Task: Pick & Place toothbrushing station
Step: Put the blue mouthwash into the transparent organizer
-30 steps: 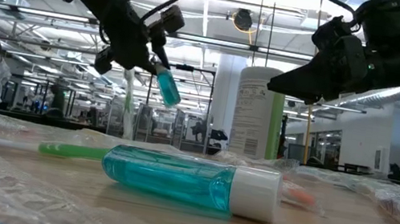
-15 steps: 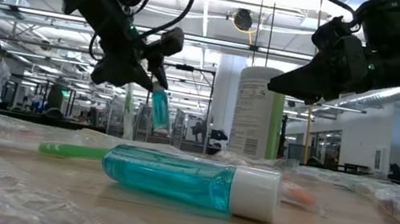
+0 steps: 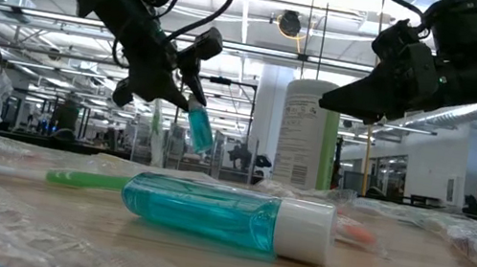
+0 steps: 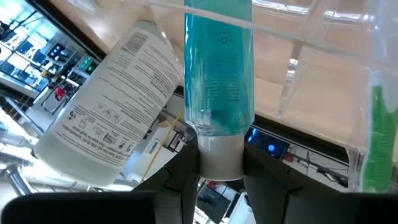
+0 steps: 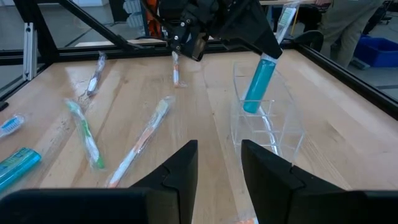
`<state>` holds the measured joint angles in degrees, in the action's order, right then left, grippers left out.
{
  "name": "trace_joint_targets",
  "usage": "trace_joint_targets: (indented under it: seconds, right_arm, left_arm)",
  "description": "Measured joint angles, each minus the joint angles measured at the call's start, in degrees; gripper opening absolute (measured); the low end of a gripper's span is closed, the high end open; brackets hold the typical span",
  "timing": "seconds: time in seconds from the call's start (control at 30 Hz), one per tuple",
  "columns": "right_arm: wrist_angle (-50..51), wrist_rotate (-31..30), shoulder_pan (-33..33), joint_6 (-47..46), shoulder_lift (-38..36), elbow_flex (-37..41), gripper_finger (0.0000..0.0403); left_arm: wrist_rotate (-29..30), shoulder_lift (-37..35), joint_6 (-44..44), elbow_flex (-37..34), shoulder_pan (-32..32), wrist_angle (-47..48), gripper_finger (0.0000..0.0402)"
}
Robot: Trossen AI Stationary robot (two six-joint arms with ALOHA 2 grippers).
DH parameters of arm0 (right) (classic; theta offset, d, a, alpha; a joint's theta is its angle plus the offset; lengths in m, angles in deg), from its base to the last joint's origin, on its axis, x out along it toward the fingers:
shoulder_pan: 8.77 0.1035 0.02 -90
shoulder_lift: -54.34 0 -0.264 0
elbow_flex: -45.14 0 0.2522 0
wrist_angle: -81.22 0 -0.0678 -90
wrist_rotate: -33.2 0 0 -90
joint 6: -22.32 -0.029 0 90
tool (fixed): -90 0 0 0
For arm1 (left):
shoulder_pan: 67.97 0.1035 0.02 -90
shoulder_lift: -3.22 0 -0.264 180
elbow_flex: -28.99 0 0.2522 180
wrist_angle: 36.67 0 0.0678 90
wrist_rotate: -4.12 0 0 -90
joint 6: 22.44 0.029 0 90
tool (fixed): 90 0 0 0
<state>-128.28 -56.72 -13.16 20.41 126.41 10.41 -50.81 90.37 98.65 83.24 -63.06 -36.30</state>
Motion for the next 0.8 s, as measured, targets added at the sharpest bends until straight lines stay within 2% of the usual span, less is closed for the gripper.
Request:
trace_joint_targets:
  seconds: [0.63,0.8]
  right_arm:
    - [0.01,0.02,-0.01,1.54,0.00,0.00,0.0114]
    - [0.01,0.02,-0.01,2.92,0.00,0.00,0.0114]
  left_arm:
    - [-3.70,0.00,-7.23,0.00,0.00,-0.57,0.0115]
    - [-3.66,0.00,-7.24,0.00,0.00,-0.72,0.0148]
